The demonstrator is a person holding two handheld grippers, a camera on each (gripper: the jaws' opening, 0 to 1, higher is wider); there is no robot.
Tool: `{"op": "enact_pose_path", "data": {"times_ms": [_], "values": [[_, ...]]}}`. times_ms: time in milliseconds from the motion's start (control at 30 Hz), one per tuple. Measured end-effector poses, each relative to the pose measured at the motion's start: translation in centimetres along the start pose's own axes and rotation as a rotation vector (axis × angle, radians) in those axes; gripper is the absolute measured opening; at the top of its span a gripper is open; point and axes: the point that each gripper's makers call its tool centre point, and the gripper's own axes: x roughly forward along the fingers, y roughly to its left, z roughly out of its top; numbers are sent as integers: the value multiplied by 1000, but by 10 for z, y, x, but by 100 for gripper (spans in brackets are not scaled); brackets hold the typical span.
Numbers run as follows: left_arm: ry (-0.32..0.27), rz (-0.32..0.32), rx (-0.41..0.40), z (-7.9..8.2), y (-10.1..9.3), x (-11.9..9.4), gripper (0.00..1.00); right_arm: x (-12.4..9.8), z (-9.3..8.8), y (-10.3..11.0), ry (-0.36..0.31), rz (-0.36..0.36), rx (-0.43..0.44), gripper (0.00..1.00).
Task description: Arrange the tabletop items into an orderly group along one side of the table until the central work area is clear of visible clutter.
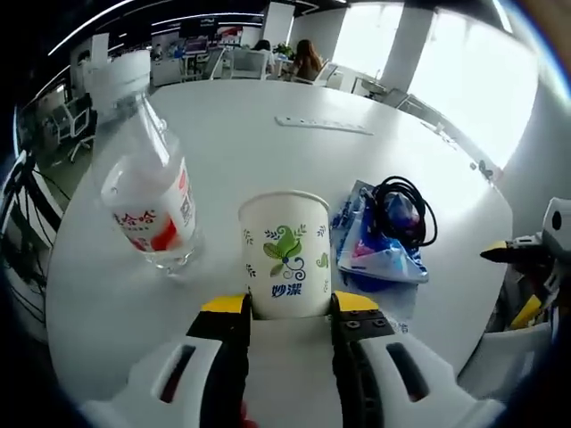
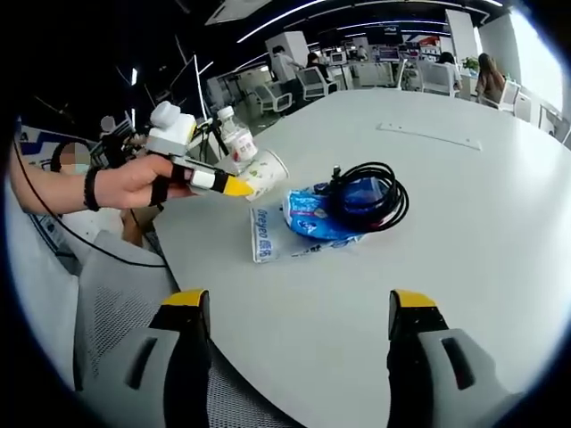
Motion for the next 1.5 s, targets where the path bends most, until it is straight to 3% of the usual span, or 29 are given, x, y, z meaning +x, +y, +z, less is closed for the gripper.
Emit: {"op": "enact_pose_path", "data": {"times_ms": [333, 733, 1500], "values": [[-27, -4, 31, 0, -2, -24, 34, 4, 11, 3, -12, 19, -18, 81], [-45, -50, 133, 0, -22, -48, 34, 8, 25, 9, -29, 51, -38, 79], [-51, -146, 343, 3, -68, -64, 35, -1, 51, 10, -60, 110, -76, 69]]}}
